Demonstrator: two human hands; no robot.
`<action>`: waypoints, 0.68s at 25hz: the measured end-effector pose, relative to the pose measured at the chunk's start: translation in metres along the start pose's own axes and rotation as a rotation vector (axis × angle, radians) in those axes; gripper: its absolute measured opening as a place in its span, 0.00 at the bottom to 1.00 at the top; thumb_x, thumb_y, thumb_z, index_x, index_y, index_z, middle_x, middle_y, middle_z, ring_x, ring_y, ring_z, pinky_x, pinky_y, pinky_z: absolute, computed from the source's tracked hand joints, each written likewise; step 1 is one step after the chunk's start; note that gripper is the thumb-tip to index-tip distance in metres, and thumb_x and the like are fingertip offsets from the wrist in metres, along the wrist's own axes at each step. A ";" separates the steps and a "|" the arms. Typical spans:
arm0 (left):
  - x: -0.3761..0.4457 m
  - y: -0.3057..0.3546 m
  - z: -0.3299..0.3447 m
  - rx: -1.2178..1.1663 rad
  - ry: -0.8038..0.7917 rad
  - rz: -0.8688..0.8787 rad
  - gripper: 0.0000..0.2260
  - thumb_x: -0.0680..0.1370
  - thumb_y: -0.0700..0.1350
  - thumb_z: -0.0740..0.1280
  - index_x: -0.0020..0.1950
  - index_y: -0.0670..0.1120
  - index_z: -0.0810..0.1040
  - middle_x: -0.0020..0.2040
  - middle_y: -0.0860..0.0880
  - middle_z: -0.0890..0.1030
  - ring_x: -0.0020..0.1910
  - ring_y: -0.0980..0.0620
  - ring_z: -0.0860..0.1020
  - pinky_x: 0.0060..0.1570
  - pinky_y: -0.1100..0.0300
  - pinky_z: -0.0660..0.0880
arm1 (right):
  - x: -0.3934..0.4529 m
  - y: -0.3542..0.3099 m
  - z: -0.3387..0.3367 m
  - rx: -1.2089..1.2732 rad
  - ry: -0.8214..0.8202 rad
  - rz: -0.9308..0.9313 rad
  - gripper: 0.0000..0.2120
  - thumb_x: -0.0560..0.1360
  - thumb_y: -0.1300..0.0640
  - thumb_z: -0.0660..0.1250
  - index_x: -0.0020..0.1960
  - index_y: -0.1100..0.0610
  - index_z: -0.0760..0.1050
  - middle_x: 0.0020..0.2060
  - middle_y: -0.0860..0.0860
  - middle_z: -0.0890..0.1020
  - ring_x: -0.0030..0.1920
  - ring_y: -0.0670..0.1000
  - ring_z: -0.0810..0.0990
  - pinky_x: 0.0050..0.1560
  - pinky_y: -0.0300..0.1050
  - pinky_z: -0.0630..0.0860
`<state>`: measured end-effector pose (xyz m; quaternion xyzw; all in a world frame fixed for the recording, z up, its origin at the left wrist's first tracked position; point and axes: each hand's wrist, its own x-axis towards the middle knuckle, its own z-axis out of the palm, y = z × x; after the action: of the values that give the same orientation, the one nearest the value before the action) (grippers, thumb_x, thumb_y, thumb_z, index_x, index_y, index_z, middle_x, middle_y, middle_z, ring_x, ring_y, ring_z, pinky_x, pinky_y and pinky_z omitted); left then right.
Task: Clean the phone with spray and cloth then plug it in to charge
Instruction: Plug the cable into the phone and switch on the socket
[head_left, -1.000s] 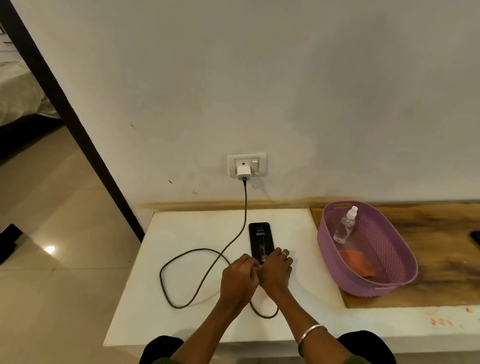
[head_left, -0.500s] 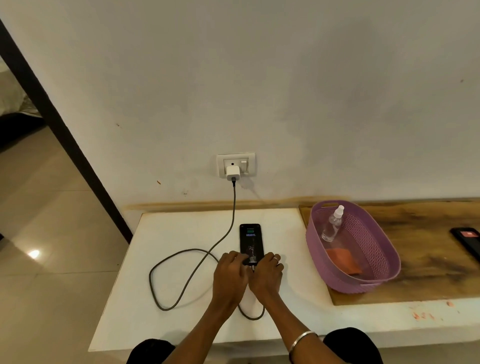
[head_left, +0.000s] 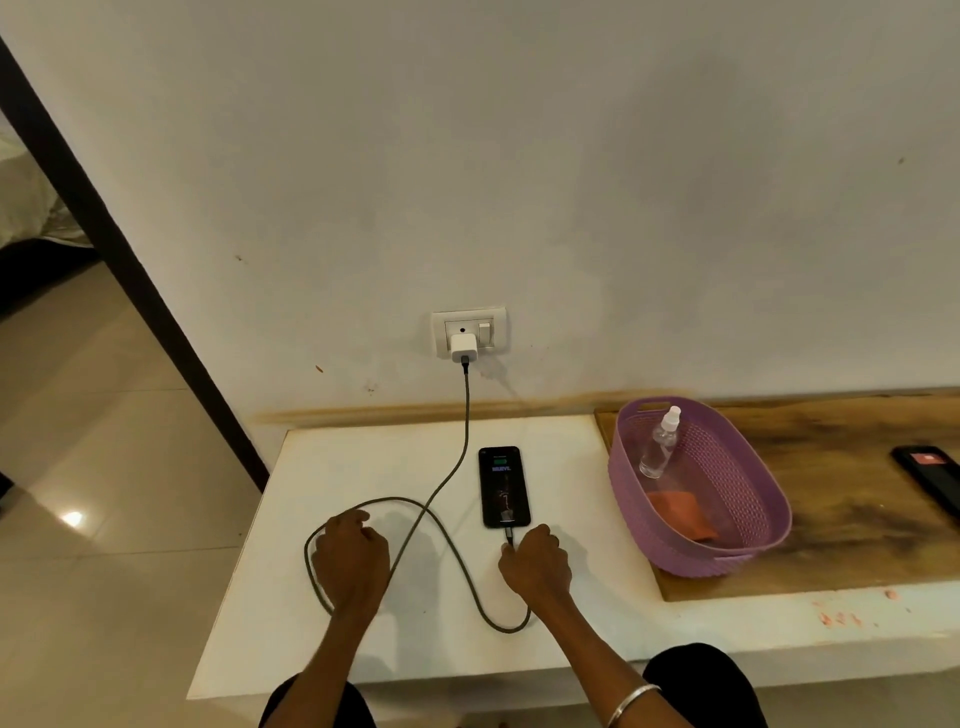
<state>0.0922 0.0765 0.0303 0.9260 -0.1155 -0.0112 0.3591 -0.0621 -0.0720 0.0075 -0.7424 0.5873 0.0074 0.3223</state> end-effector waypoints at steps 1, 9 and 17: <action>-0.010 -0.003 0.007 0.039 0.022 0.015 0.12 0.74 0.34 0.65 0.55 0.41 0.82 0.54 0.39 0.82 0.52 0.37 0.79 0.53 0.44 0.74 | -0.001 -0.001 -0.001 -0.014 -0.027 -0.010 0.20 0.77 0.47 0.64 0.63 0.59 0.69 0.60 0.55 0.78 0.61 0.56 0.77 0.56 0.46 0.76; -0.049 -0.021 0.042 0.117 0.061 -0.123 0.15 0.78 0.40 0.59 0.63 0.41 0.72 0.66 0.37 0.71 0.63 0.33 0.70 0.59 0.38 0.67 | -0.002 0.005 -0.013 -0.125 -0.081 -0.046 0.14 0.78 0.54 0.65 0.60 0.59 0.74 0.58 0.55 0.80 0.59 0.55 0.79 0.55 0.45 0.77; -0.022 -0.019 0.038 -0.070 -0.033 0.023 0.22 0.80 0.40 0.62 0.74 0.38 0.64 0.71 0.31 0.66 0.62 0.32 0.70 0.59 0.41 0.73 | -0.008 0.017 -0.014 -0.137 -0.105 -0.073 0.15 0.77 0.51 0.68 0.59 0.58 0.78 0.55 0.54 0.83 0.55 0.52 0.82 0.52 0.42 0.77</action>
<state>0.0707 0.0700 -0.0120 0.9113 -0.1315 -0.0264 0.3893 -0.0843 -0.0731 0.0141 -0.7822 0.5401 0.0747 0.3014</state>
